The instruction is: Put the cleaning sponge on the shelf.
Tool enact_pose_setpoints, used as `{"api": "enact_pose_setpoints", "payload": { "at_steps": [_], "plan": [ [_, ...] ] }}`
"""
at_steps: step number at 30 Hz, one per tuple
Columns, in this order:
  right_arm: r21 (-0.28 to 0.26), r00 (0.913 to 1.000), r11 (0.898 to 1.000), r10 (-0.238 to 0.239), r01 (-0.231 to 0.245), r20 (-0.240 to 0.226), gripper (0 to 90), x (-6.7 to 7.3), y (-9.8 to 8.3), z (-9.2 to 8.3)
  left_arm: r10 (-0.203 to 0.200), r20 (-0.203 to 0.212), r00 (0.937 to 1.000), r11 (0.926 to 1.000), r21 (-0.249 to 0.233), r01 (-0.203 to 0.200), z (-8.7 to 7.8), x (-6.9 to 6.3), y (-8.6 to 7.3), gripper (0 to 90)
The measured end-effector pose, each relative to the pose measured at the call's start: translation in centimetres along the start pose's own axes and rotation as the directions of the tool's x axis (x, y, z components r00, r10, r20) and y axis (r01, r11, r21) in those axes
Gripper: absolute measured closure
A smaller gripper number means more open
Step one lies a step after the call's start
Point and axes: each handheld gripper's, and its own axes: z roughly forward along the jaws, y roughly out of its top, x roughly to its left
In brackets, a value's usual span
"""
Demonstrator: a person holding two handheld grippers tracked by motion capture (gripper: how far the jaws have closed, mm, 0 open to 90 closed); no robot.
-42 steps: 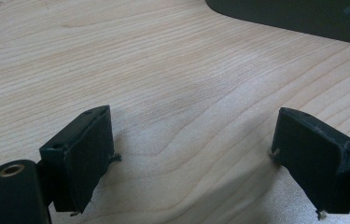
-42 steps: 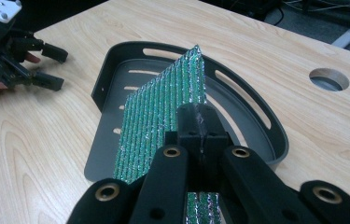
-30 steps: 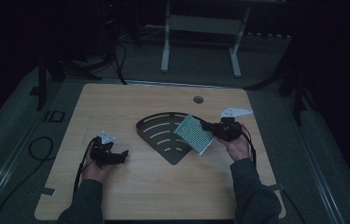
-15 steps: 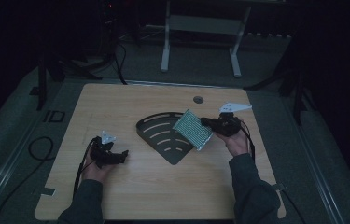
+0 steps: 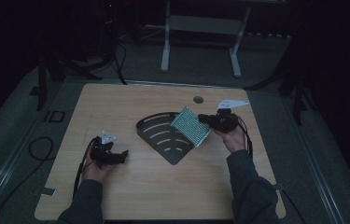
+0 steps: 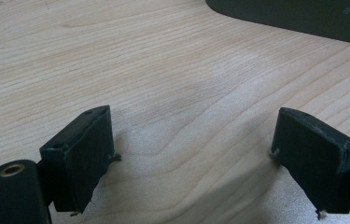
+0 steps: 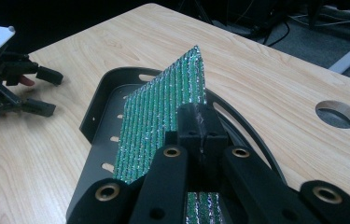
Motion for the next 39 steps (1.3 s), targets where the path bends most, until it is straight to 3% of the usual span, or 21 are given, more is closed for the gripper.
{"api": "enact_pose_setpoints", "payload": {
  "at_steps": [12, 23, 39],
  "plan": [
    [0.007, 0.9998, 1.000, 0.020, -0.020, 0.007, 90.0, -0.4, 0.5, 1.5, -0.001, 0.000, 1.0000, 1.0000, 0.001, 0.001, 0.0, 0.0, 0.0, 13.1],
    [0.033, 0.9985, 0.998, 0.046, -0.047, 0.028, 90.0, -1.1, -0.2, 3.0, 0.000, 0.000, 1.0000, 1.0000, 0.001, 0.000, 0.0, 0.0, 0.0, 13.1],
    [0.065, 0.9973, 0.997, 0.047, -0.051, 0.056, 90.0, -2.0, -0.7, 4.2, 0.000, 0.001, 1.0000, 1.0000, 0.001, 0.000, 0.0, 0.0, 0.0, 13.1]
  ]
}}
